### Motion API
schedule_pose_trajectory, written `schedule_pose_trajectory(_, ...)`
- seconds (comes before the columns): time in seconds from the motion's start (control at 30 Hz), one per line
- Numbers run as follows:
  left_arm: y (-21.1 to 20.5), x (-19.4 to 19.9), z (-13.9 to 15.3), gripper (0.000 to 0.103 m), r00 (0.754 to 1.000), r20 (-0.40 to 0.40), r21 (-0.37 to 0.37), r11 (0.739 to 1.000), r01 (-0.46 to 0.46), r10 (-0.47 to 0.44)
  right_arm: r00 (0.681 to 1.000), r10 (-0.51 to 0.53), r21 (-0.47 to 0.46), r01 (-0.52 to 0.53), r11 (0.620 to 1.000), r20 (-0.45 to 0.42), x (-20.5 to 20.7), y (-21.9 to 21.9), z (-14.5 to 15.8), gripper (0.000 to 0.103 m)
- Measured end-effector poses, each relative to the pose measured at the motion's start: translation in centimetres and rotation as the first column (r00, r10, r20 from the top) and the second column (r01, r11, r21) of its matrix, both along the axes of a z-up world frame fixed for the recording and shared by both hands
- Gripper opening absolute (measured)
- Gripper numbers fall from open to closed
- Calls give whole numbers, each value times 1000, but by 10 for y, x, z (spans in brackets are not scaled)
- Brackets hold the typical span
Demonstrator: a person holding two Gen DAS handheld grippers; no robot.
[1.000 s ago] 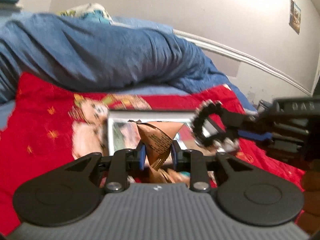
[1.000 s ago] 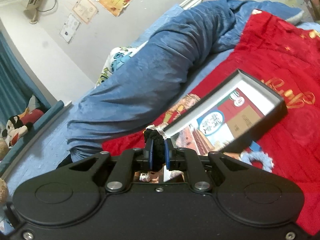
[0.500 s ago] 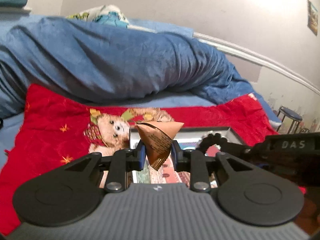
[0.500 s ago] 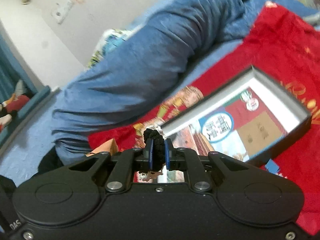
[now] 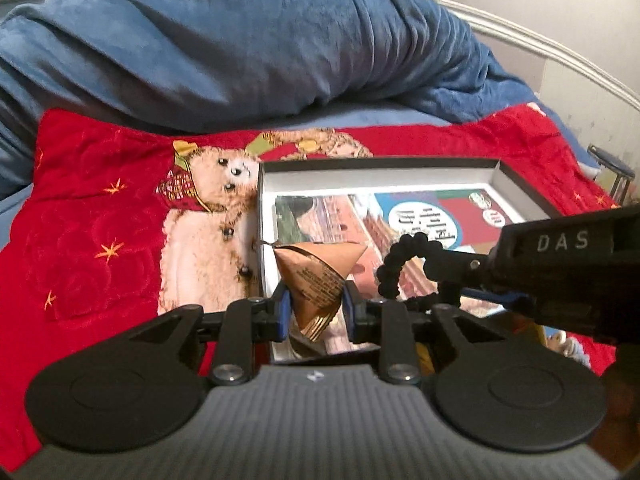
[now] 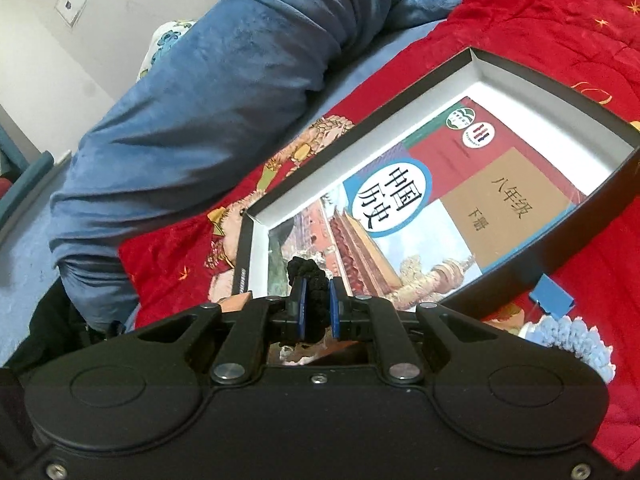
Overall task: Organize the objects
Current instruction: 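Carry the black scrunchie with the right tool while the left tool carries the packet over the box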
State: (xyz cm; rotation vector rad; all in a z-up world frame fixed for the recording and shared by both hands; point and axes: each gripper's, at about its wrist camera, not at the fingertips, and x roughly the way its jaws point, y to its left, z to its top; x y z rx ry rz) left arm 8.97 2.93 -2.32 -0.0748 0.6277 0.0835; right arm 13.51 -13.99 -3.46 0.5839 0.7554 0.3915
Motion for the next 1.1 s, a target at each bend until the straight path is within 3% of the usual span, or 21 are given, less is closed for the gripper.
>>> schedule_pose_trajectory(1.1, -3, 2, -9, 35, 999, -15, -29, 999, 40, -40, 1000, 19, -49, -19, 999, -1, -4, 2, -2, 13)
